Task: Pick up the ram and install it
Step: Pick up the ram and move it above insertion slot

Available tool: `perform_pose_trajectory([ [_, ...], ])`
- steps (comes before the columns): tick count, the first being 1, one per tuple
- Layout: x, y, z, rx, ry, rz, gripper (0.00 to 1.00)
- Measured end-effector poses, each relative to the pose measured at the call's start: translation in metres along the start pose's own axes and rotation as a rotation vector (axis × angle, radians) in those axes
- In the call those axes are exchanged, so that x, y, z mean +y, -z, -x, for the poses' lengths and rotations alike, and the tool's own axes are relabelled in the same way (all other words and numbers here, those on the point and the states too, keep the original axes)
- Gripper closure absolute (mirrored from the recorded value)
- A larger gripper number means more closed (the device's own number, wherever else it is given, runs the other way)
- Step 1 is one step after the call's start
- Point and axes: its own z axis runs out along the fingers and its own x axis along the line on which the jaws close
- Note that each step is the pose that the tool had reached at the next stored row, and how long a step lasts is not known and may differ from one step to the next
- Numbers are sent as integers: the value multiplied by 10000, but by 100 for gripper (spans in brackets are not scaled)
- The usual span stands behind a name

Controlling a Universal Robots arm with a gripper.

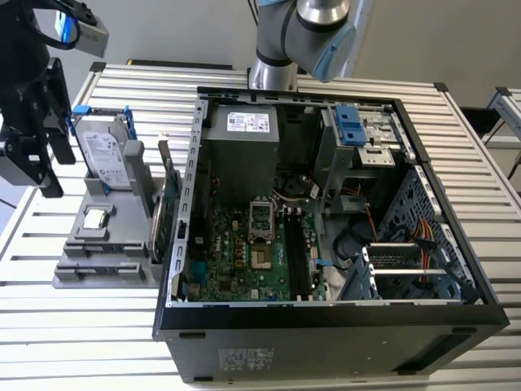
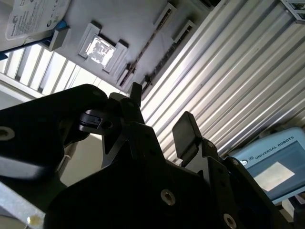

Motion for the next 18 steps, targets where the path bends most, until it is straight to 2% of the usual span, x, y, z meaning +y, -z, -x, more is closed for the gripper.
perform_pose_trajectory([
  [13, -5, -86, 14, 59, -2, -3, 0],
  [18, -6, -120, 24, 71, -5, -98, 0],
])
